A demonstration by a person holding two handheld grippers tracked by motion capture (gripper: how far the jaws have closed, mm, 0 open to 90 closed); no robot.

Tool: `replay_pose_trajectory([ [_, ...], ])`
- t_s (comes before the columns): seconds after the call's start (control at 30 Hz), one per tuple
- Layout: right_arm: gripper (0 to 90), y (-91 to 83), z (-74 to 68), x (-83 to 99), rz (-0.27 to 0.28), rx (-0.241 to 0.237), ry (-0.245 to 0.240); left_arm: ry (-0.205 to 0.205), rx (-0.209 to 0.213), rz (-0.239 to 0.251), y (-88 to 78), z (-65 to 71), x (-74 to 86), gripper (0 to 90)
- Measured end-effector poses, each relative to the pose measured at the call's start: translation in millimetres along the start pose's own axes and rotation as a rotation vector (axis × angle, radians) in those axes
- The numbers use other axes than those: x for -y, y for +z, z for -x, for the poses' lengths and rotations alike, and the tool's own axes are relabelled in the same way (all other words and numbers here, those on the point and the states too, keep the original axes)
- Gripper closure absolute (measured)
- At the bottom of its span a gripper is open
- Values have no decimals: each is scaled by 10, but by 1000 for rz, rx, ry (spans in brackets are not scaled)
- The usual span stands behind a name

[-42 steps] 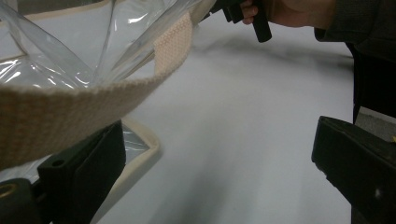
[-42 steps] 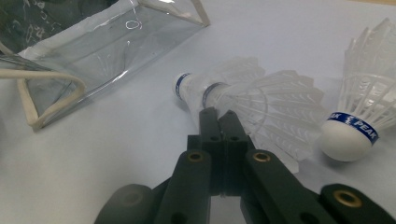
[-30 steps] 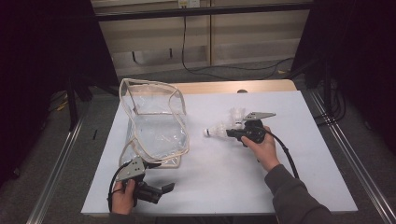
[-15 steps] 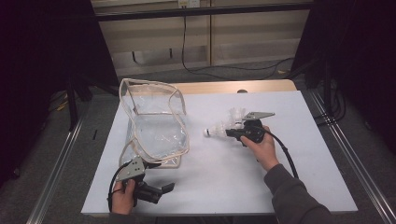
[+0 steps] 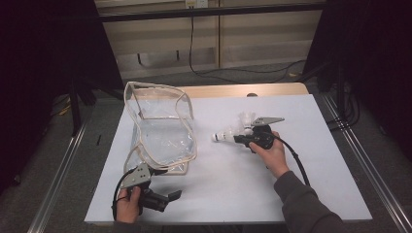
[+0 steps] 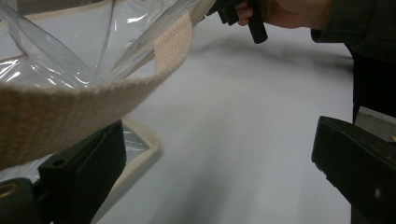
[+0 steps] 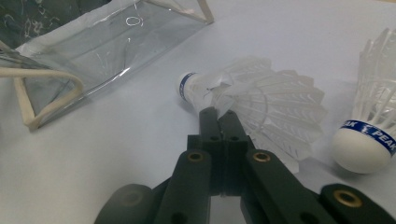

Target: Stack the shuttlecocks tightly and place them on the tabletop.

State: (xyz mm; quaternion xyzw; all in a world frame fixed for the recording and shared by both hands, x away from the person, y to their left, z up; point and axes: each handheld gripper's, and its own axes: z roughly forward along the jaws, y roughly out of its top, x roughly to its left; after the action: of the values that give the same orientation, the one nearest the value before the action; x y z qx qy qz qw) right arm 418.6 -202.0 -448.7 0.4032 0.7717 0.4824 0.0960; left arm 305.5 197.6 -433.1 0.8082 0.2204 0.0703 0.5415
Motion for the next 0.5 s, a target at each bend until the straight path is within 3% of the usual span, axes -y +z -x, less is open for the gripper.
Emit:
replay_pose_trajectory([
  [0.5,900,3,-16,0,-2,-6,-4,1,1,3,1,-3,-1,30],
])
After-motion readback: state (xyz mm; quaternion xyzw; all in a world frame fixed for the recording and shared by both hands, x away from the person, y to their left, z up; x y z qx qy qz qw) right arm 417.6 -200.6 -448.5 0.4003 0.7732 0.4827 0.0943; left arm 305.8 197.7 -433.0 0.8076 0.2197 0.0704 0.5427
